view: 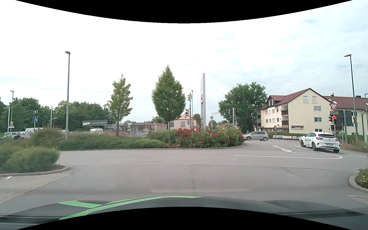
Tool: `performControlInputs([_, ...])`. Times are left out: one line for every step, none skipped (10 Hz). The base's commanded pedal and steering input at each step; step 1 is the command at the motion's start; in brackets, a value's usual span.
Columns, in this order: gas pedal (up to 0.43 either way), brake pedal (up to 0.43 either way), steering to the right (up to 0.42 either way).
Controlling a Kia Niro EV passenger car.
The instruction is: Follow the waypoints while adhering to traffic rules and regulations
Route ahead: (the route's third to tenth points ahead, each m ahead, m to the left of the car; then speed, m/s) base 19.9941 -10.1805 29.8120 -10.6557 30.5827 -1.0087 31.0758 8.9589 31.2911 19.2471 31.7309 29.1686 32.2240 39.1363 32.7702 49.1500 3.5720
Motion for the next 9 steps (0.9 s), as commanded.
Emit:
performControlInputs([0.0, 0.0, 0.099])
performControlInputs([0.0, 0.0, 0.126])
performControlInputs([0.0, 0.0, 0.15])
performControlInputs([0.0, 0.0, 0.172])
performControlInputs([0.0, 0.0, 0.193])
performControlInputs([0.0, 0.0, 0.215])
performControlInputs([0.0, 0.0, 0.249])
performControlInputs([0.0, 0.0, 0.288])
performControlInputs([0.0, 0.0, 0.313])
